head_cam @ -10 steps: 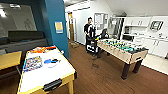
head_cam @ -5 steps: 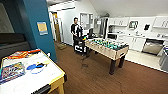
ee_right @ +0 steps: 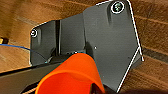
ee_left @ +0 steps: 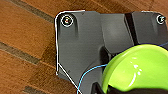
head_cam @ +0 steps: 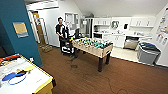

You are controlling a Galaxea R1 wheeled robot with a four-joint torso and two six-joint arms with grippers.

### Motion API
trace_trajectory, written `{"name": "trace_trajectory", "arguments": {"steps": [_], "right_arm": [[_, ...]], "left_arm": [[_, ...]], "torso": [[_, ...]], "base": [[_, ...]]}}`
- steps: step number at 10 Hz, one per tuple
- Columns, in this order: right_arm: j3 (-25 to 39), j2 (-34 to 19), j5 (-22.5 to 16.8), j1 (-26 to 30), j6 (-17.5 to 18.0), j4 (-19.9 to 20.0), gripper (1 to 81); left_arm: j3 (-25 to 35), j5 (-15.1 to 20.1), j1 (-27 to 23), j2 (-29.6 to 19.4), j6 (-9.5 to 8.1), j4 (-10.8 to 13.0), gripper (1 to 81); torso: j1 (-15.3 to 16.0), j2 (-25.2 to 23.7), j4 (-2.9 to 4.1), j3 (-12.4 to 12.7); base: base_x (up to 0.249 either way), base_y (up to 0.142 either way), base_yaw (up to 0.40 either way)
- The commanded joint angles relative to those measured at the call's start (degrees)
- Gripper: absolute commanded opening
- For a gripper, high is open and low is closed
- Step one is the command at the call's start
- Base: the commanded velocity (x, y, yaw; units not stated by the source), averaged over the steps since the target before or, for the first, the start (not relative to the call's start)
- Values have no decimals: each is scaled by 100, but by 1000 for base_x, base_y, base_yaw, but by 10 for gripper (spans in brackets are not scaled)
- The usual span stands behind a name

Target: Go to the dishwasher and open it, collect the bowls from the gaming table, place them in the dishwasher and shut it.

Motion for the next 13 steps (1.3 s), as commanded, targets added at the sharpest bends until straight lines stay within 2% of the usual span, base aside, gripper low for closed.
{"name": "trace_trajectory", "arguments": {"steps": [1,13], "right_arm": [[-44,-23,-344,230,-2,-71,10],[-150,39,-344,204,-10,-80,10]], "left_arm": [[-25,268,-256,-47,34,23,10],[-25,268,-238,-74,25,14,10]], "torso": [[0,0,0,0],[0,0,0,0]], "base": [[0,0,-387],[0,0,-359]]}}
